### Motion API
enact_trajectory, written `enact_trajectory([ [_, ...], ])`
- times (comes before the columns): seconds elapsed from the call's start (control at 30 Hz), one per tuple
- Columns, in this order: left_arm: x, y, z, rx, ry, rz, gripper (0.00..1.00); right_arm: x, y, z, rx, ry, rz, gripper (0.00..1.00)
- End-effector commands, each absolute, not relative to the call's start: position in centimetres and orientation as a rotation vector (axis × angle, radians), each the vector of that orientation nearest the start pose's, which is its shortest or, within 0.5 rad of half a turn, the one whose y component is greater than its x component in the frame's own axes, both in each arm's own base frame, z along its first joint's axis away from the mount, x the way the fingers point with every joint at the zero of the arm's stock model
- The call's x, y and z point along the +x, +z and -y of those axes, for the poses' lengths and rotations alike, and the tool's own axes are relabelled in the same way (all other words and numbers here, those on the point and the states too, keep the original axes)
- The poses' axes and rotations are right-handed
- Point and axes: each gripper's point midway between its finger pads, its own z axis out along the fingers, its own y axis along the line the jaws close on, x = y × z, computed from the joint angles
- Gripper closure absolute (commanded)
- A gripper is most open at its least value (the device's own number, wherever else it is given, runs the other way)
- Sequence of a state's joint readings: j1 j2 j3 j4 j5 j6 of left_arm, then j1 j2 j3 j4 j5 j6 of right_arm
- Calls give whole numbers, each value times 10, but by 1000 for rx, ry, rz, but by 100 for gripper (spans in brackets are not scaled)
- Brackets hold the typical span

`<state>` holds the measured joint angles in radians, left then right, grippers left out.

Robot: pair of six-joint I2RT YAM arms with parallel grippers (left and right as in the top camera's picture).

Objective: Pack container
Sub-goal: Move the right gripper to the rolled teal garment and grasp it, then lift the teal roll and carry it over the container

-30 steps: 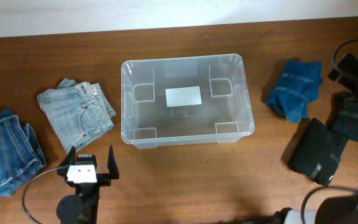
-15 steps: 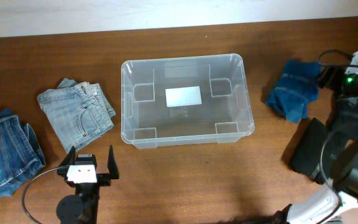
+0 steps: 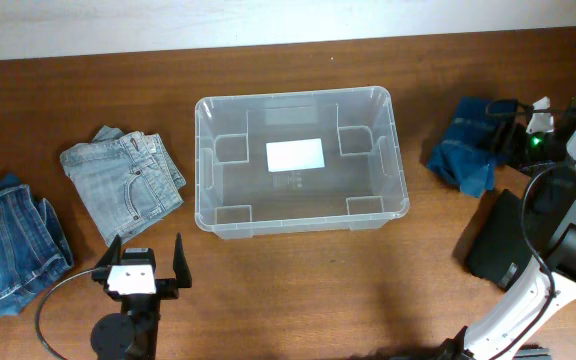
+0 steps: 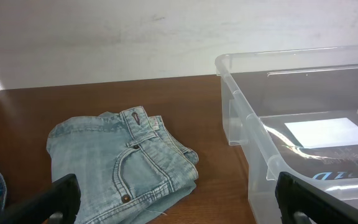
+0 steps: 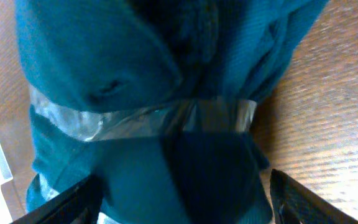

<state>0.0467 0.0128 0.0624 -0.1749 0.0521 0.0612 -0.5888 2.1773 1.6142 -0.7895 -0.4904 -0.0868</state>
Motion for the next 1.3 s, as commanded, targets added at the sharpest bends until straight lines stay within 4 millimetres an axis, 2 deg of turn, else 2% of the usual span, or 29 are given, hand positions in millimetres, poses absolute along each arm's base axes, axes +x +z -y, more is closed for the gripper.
enact_trajectory([
  [0.0,242,155,-4,57,55,-1696,0,430,18,186,591,580,-2661,22],
  [0.03,242,155,-4,58,55,-1696,0,430,16,186,595,582,-2663,24],
  [0.13,242,155,-4,58,55,-1697,0,430,13,186,598,590,-2664,49],
  [0.2,242,155,-4,58,55,-1696,0,430,13,186,598,590,-2664,58],
  [0.37,242,155,-4,57,55,-1696,0,429,12,184,603,596,-2670,68],
  [0.47,242,155,-4,58,55,-1696,0,429,14,181,599,628,-2661,82],
  [0.63,242,155,-4,58,55,-1696,0,436,32,176,573,684,-2616,95],
  [0.7,242,155,-4,58,55,-1696,0,438,45,177,563,673,-2604,96],
  [0.77,242,155,-4,58,55,-1696,0,442,63,179,545,659,-2581,96],
  [0.87,242,155,-4,58,55,-1696,0,447,101,177,502,657,-2526,96],
  [1.03,242,155,-4,58,55,-1696,0,447,178,161,396,634,-2426,96],
  [1.13,242,155,-4,58,55,-1696,0,437,228,134,304,598,-2379,96],
  [1.17,242,155,-4,58,55,-1696,0,435,236,129,288,596,-2373,96],
  [1.23,242,155,-4,58,55,-1696,0,423,266,104,227,589,-2349,96],
  [1.27,242,155,-4,58,55,-1696,0,413,287,82,178,591,-2335,96],
])
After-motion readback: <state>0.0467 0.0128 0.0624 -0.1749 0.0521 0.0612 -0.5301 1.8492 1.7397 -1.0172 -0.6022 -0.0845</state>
